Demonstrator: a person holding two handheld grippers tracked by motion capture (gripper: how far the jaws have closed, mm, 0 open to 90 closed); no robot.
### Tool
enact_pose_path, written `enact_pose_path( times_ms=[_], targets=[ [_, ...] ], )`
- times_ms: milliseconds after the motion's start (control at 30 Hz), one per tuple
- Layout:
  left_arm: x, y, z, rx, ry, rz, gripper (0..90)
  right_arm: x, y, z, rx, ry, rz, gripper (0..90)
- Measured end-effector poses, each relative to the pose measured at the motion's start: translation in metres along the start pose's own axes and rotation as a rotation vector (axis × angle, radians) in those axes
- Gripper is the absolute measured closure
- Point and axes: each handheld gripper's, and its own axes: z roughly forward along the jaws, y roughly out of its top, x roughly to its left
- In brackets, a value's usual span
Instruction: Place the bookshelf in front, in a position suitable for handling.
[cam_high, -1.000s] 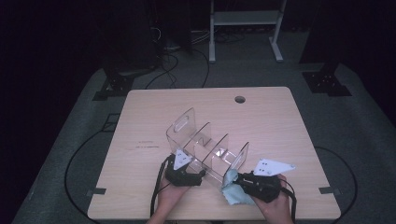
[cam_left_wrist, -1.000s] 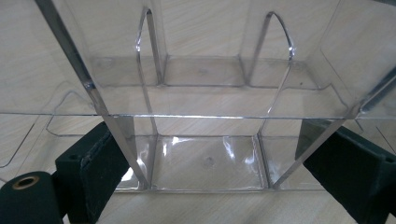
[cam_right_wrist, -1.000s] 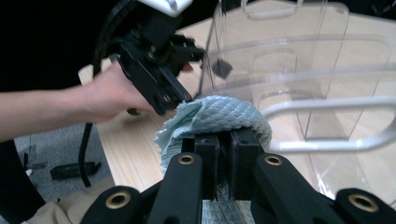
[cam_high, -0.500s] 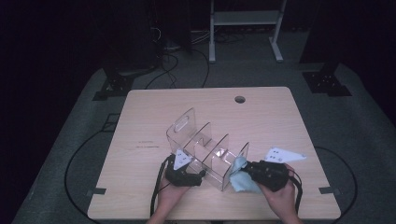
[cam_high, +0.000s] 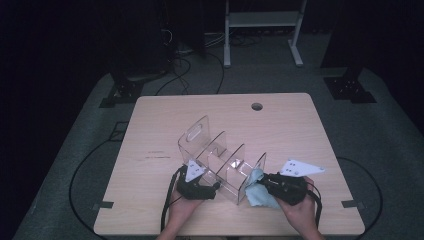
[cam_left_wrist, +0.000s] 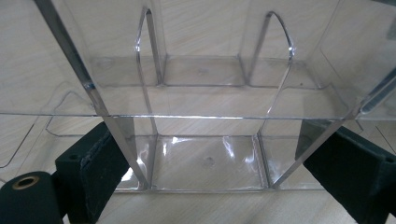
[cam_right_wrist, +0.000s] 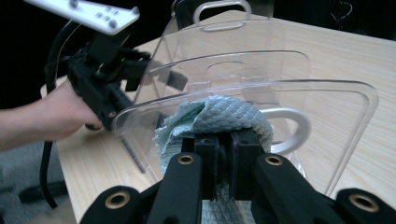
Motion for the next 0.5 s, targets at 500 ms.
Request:
enact_pose_path(
  times_ms=[500],
  targets=[
    [0.001,0.000,0.000,0.001,-0.002,0.001,8.6,-0.028,0.000,0.000,-0.009,-0.052,0.051,83.5]
  ],
)
